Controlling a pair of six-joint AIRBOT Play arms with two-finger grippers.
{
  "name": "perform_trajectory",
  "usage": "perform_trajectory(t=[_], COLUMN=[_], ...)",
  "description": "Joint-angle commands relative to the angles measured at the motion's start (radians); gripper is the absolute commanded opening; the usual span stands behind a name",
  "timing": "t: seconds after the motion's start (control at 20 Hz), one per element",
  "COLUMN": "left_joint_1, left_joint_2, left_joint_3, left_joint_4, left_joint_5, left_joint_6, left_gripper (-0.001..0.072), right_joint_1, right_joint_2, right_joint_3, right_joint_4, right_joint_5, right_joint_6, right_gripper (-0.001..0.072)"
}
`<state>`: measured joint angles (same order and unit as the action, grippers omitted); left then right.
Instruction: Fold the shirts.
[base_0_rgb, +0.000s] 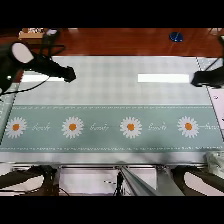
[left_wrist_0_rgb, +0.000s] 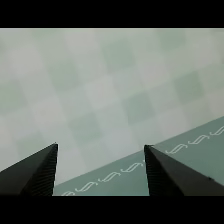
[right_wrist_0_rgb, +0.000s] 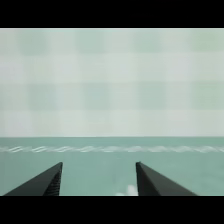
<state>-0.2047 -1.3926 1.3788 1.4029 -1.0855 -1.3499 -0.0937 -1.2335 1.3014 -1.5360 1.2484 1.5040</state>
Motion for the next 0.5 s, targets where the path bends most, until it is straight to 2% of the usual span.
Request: perform_trajectory(t=[0.0, 0.45], left_joint_1=[-0.101, -0.114], left_joint_2=[-0.042, -0.06], left_joint_3=[0.021, 0.021], left_joint_4=[0.142, 0.142], left_joint_5=[-0.085, -0.094], left_joint_6=[-0.116, -0.121], left_gripper=[0.0607, 0.0607], right_joint_1=[0.135, 0.153], right_joint_2=[-0.054, -0.054], right_joint_3=[0.006, 0.006], right_joint_4=[0.034, 0.045], right_joint_5=[0.03, 0.027], right_joint_6=[0.005, 0.005], right_gripper=[0.0537, 0.0537])
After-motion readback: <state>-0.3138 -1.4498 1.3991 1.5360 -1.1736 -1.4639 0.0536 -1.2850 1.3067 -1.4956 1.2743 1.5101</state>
